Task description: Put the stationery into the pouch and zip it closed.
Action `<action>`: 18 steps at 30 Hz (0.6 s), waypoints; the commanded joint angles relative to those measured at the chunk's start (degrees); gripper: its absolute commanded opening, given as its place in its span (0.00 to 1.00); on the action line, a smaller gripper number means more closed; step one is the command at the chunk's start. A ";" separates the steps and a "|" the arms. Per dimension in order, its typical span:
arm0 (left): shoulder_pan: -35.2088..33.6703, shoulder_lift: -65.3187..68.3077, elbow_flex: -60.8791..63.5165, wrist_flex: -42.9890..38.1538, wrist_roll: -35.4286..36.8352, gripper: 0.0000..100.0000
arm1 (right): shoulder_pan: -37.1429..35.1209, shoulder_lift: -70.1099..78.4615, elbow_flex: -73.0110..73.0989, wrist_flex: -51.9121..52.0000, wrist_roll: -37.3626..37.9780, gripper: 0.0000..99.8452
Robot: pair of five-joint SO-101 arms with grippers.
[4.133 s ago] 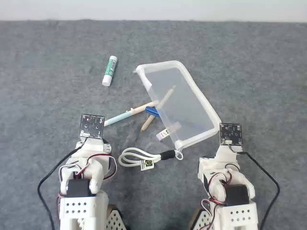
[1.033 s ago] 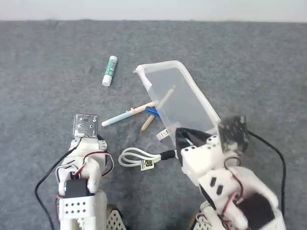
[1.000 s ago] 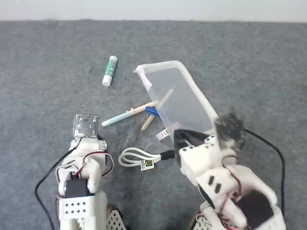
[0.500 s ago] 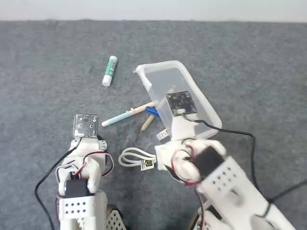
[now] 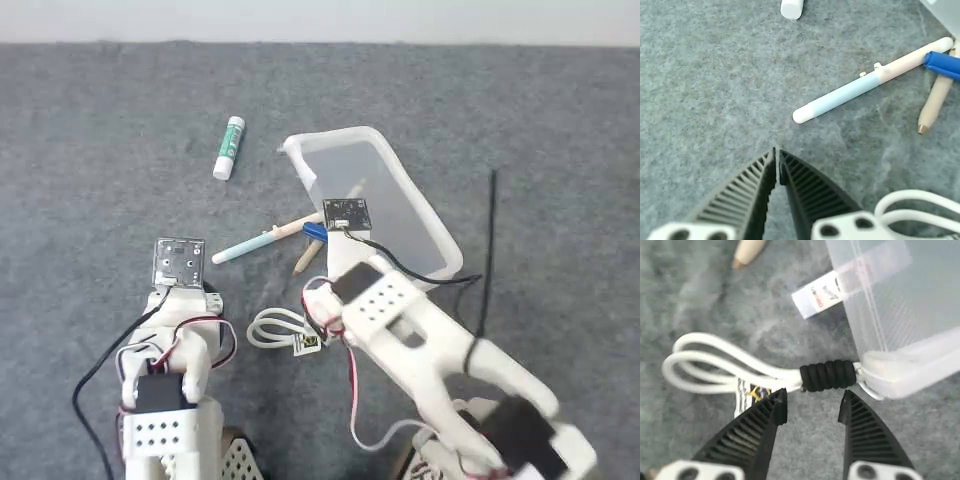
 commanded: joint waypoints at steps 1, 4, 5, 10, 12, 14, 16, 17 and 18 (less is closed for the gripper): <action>0.09 -0.88 -3.30 -1.23 0.09 0.01 | -0.31 2.95 -5.10 -0.66 -2.46 0.17; 0.09 -0.88 -3.30 -1.23 0.09 0.01 | -0.31 5.93 -6.33 -0.57 -3.16 0.17; 0.09 -0.88 -3.30 -1.23 0.09 0.01 | -0.31 6.90 -6.33 -0.84 -3.08 0.17; 0.00 -0.88 -2.68 -2.20 0.09 0.01 | 1.36 10.51 -6.42 -1.01 -3.25 0.17; 0.00 -0.88 -2.24 -2.46 0.09 0.01 | 3.74 11.12 -6.51 -1.01 -3.25 0.17; 0.00 -0.88 -2.15 -2.46 0.09 0.01 | 6.20 11.65 -7.03 -0.84 -3.25 0.17; 0.00 -0.88 -2.15 -2.46 0.09 0.01 | 8.31 11.65 -7.30 -0.66 -3.25 0.17; 0.00 -0.88 -2.15 -2.46 0.09 0.01 | 9.01 11.65 -7.30 -0.66 -3.25 0.17; 0.00 -0.88 -2.15 -2.46 0.09 0.01 | 9.63 11.47 -7.30 -0.66 -3.25 0.17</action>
